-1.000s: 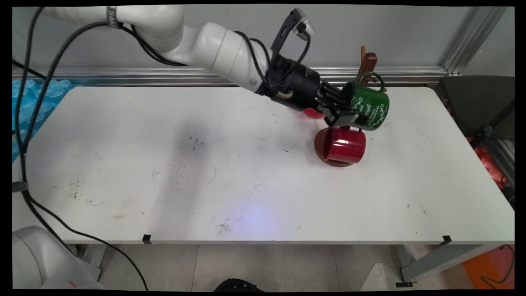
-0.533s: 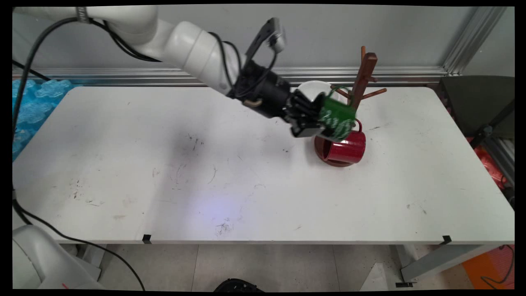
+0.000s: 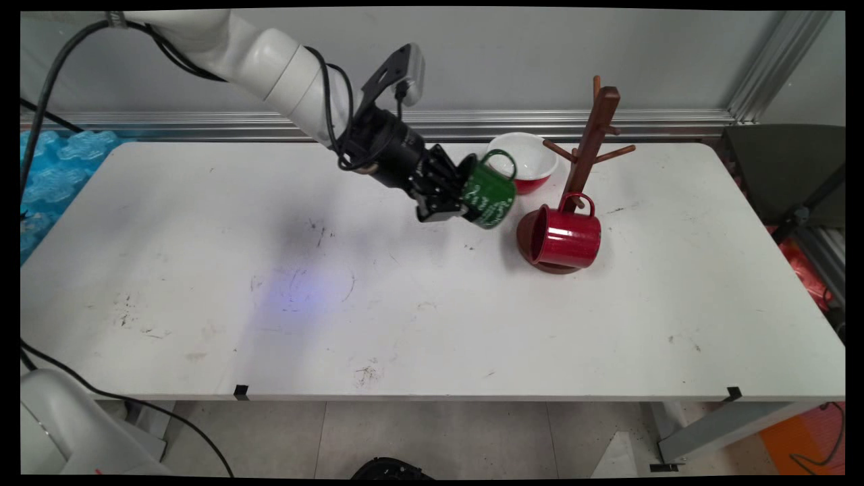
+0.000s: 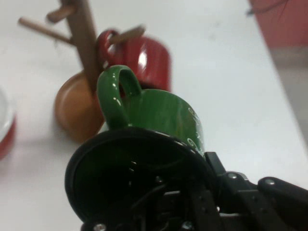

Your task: Place the picked object on the table

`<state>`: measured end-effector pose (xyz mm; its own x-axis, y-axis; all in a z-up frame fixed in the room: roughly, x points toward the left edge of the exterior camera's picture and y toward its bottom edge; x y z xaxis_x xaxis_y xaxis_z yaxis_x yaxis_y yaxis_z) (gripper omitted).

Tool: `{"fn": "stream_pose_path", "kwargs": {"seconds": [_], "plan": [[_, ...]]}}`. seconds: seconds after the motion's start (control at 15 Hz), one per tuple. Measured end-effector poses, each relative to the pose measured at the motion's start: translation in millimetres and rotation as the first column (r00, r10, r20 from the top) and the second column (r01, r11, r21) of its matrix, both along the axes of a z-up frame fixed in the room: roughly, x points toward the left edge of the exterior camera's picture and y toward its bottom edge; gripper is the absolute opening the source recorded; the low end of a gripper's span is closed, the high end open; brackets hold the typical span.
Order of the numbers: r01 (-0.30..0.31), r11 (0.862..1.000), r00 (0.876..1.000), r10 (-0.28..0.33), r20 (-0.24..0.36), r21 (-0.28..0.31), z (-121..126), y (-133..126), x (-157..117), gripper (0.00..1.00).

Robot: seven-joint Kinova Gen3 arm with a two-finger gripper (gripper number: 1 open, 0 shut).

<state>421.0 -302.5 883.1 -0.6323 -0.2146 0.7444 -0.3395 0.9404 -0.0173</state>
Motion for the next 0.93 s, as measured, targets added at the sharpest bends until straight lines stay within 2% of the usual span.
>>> {"fn": "stream_pose_path", "kwargs": {"seconds": [0.2, 0.4, 0.67, 0.93], "plan": [[0.028, 0.998, 0.995, -0.022, 0.099, -0.056, -3.4, -17.0, 16.4, 0.0], [0.047, 0.994, 0.986, -0.031, 0.162, -0.097, -5.7, -33.2, 24.1, 0.0], [0.077, 0.987, 0.967, -0.039, 0.252, -0.142, -8.5, -55.4, 32.3, 0.0], [0.102, 0.98, 0.939, -0.039, 0.34, -0.168, -11.4, -74.1, 41.5, 0.0]]}}
